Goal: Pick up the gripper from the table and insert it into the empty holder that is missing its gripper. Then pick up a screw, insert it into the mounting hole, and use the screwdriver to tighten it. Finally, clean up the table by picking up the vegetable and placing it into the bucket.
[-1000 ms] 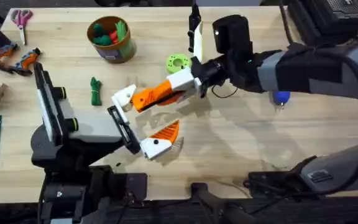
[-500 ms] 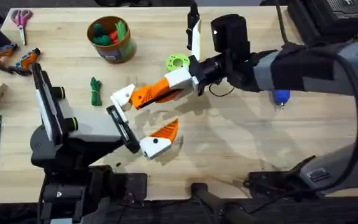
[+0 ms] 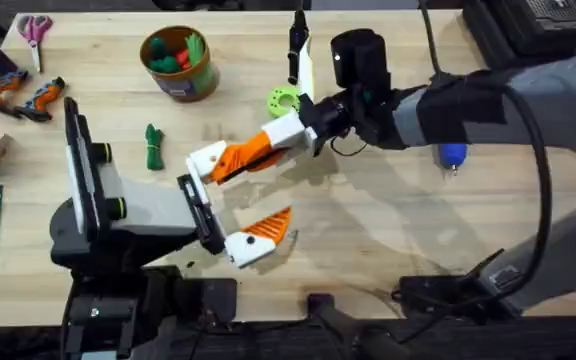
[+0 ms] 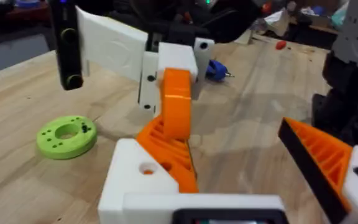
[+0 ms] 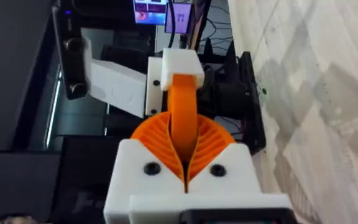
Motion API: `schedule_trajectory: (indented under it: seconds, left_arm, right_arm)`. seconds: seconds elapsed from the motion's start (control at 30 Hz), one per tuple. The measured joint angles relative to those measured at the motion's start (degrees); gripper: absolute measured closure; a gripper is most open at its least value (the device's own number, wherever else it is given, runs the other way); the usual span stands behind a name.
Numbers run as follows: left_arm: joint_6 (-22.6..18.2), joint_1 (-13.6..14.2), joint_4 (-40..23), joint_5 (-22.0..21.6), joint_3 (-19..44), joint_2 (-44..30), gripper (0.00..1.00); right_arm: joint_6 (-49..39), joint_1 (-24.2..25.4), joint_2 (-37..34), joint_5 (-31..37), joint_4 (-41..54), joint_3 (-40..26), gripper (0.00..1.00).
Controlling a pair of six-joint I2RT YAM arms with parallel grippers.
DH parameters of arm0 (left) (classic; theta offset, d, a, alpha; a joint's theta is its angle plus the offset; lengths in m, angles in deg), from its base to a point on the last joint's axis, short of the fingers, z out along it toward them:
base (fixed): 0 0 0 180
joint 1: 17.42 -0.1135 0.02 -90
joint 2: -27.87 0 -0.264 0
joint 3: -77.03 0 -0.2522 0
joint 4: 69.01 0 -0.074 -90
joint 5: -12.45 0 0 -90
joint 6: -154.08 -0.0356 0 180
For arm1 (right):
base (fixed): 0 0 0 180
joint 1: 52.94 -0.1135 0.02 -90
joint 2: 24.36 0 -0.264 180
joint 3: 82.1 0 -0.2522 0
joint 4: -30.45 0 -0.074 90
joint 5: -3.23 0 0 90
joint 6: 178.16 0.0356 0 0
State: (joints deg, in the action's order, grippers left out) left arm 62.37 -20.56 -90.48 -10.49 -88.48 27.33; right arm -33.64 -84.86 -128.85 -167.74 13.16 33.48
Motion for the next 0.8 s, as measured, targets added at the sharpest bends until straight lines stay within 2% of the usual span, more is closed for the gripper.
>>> schedule_trajectory:
  seconds: [0.23,0.8]
  left_arm:
    - [-0.44,-0.02,-0.44,2.59,0.02,0.00,0.015]
    - [-0.57,-0.46,-0.18,0.23,0.00,-0.15,0.014]
  right_arm:
    - [1.25,-0.72,0.00,0.53,-0.26,0.00,0.991]
    - [7.02,-1.16,0.00,5.97,-4.85,-0.28,0.992]
